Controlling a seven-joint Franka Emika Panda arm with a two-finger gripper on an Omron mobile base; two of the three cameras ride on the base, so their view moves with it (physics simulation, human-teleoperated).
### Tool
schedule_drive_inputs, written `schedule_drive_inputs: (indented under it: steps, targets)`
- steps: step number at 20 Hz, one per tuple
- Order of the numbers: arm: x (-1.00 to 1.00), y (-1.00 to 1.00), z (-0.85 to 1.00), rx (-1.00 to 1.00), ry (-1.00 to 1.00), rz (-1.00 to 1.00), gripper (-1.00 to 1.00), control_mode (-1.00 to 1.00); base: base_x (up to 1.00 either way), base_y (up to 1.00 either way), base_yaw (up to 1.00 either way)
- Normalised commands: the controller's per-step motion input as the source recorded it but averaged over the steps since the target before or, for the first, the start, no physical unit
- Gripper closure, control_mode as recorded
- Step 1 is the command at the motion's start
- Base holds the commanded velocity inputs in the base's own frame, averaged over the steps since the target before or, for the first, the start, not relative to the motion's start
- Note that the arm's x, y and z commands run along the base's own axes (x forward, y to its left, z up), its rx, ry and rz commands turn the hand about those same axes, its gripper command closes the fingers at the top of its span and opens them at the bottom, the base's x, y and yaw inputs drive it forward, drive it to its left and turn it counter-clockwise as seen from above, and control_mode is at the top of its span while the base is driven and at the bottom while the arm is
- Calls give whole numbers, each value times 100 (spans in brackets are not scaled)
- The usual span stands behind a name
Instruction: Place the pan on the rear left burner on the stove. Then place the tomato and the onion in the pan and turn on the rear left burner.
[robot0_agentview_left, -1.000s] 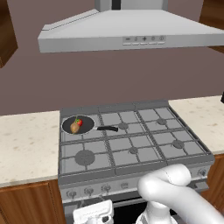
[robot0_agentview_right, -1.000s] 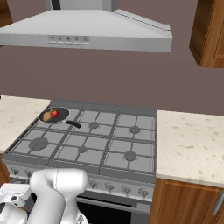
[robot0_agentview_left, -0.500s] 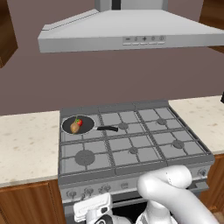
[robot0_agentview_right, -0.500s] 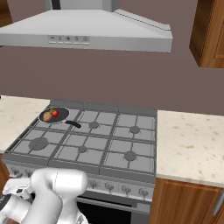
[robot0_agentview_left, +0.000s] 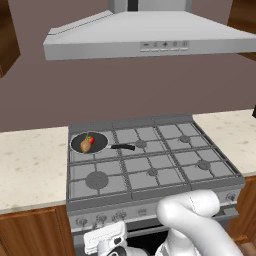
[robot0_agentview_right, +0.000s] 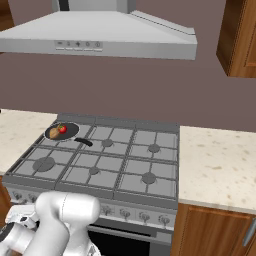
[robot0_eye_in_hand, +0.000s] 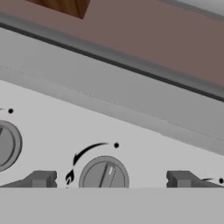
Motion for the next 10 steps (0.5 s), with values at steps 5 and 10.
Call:
schedule_drive_inputs:
  steps: [5,10]
  targets:
    - [17,0,-9,0,0,0,-100,-100,0,0,0]
    - [0,1,-25,0,0,0,-100,-100,0,0,0]
